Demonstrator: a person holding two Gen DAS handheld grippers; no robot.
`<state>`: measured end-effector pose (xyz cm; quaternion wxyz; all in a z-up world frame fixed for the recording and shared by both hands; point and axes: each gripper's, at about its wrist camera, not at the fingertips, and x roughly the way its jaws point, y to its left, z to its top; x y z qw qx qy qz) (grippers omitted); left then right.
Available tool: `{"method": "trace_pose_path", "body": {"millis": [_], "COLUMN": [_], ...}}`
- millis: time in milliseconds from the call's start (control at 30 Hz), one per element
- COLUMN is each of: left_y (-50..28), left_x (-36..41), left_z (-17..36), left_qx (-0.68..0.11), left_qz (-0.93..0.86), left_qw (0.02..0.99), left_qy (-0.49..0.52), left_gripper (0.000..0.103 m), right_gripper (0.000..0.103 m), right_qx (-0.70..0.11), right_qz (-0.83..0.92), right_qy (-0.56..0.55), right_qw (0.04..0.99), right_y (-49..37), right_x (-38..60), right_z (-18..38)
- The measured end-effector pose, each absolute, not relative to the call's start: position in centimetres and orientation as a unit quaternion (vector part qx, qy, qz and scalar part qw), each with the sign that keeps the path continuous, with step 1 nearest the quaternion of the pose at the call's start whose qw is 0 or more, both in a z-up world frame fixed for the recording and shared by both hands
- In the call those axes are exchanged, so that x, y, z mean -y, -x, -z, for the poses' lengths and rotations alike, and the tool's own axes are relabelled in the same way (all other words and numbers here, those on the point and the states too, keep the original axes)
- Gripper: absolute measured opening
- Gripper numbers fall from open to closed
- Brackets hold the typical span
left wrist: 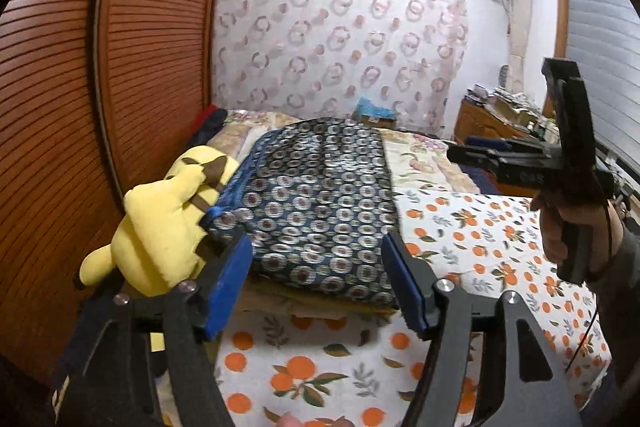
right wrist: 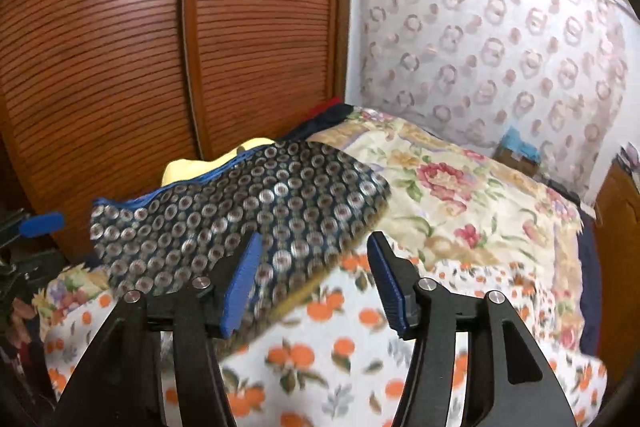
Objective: Fold small clothes
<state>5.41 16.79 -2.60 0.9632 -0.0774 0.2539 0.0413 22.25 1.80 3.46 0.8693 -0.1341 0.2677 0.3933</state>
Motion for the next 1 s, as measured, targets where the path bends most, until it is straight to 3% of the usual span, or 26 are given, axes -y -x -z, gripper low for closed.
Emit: {"method": "trace_pose_path", "body": {"millis": [333,1000], "left_y": [-5.3,-6.4], "left_x": [-11.7,-2.1], "left_z": [2.6,1.7], "left_qx": [-0.255,-0.263], "left_qz": [0.012,0.066], "left_qw": [0.966,0.962], "left_qy": [0.051,0.026], "left_gripper": [0.069,0.069], "right_gripper": [0.071,0.072], "right_qx": [-0.267,-0.250], "right_qz": [-0.348,-0.202], "right_qy": [0.109,0.048], "right_qw": [0.892,0.946], "right_y": [-16.4,-8.5], "right_x": [5.2,18.2], "right_z": [-2.8,-2.6]}}
